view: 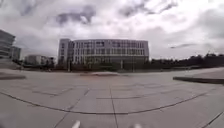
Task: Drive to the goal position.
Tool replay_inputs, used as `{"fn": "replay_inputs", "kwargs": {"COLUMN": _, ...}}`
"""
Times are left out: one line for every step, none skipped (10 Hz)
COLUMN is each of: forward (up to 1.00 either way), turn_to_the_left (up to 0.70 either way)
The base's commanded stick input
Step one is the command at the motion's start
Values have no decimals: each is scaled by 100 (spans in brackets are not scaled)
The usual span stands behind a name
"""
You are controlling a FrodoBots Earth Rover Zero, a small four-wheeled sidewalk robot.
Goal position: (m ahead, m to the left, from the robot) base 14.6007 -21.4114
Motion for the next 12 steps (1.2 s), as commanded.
{"fn": "replay_inputs", "kwargs": {"forward": 100, "turn_to_the_left": 0}}
{"fn": "replay_inputs", "kwargs": {"forward": 100, "turn_to_the_left": 0}}
{"fn": "replay_inputs", "kwargs": {"forward": 100, "turn_to_the_left": 0}}
{"fn": "replay_inputs", "kwargs": {"forward": 100, "turn_to_the_left": -13}}
{"fn": "replay_inputs", "kwargs": {"forward": 100, "turn_to_the_left": -36}}
{"fn": "replay_inputs", "kwargs": {"forward": 100, "turn_to_the_left": -39}}
{"fn": "replay_inputs", "kwargs": {"forward": 100, "turn_to_the_left": -39}}
{"fn": "replay_inputs", "kwargs": {"forward": 100, "turn_to_the_left": -39}}
{"fn": "replay_inputs", "kwargs": {"forward": 100, "turn_to_the_left": -39}}
{"fn": "replay_inputs", "kwargs": {"forward": 100, "turn_to_the_left": -38}}
{"fn": "replay_inputs", "kwargs": {"forward": 100, "turn_to_the_left": -38}}
{"fn": "replay_inputs", "kwargs": {"forward": 100, "turn_to_the_left": -28}}
